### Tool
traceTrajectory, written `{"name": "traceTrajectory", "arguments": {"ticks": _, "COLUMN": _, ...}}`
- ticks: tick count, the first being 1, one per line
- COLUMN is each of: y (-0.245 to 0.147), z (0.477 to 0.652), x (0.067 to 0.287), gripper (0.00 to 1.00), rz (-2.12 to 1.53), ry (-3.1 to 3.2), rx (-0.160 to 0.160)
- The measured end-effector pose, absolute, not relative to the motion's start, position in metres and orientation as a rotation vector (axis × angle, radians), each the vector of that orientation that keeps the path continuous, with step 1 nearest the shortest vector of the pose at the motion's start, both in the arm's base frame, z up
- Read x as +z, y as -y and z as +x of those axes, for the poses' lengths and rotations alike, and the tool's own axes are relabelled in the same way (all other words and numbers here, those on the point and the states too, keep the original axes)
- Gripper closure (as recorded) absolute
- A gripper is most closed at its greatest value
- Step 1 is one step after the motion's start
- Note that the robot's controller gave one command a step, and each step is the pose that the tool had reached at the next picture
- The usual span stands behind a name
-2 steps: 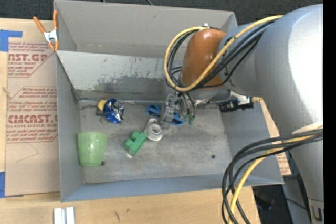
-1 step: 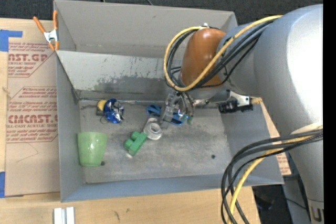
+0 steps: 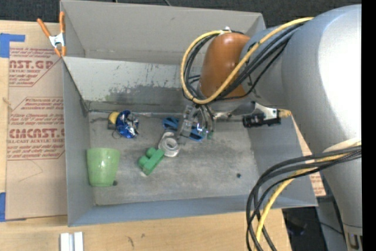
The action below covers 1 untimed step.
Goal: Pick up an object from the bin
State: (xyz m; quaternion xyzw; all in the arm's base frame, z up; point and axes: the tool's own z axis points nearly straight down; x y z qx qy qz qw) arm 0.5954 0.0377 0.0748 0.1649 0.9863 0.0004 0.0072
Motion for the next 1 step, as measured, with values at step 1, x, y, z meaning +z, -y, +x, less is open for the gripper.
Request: {"name": "traceTrajectory", "arguments": {"ticks": 1, "y": -0.0404, "z": 0.5937, "x": 0.0747, "gripper": 1.0, "rz": 0.612, "ry": -3.068, "rx": 0.002}}
